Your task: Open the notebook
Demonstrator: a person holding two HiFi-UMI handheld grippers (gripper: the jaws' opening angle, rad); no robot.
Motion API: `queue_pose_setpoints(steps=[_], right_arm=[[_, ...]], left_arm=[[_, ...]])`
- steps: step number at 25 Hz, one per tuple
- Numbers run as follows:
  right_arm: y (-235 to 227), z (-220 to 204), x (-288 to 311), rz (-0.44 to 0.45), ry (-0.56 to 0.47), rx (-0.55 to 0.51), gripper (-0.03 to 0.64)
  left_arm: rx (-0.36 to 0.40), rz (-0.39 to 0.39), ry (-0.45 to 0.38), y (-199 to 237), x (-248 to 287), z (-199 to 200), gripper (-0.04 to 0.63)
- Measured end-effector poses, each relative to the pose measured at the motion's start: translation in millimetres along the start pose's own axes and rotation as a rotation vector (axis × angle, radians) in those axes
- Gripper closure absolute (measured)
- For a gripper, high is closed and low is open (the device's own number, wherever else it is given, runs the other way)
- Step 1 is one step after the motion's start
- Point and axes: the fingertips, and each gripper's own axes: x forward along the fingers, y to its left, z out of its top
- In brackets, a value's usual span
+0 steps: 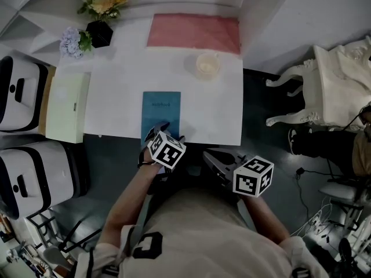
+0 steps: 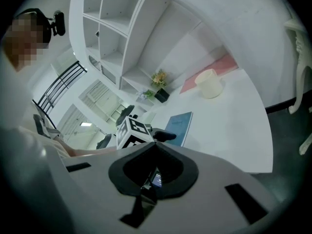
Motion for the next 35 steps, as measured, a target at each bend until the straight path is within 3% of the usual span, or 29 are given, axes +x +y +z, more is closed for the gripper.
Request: queue_pose_setpoints(steps=[6,11,18,20,23,35], right_arm=[[1,-16,10,-0.005,0.035,-0.011,0.604],[3,-16,9,-0.013,0.024,-0.013,0.604],[4,-18,9,-0.024,0.015,-0.013,0.604],[5,-17,10,-0.025,0.013,-0.016,0.603],[6,-16,10,-0.024,0.015,-0.019,0.603],[5,-13,10,-0.025,0.018,-0.024,0.603]], left_arm=[[0.002,-0.006,-0.003,1,1,-1,0.299],[-0.094,-0.047,-0.012,7,-2,1,0.345],[-0.121,-0.06,0.011,10,-2,2,0.365],[-0.146,-0.093,0.009,6,-3,3,0.391],[-0.163,-0.122,-0.011,-4,-3,5,0.491],[-0.218,-0.164,-0.04,-12,-7,9,0.561]])
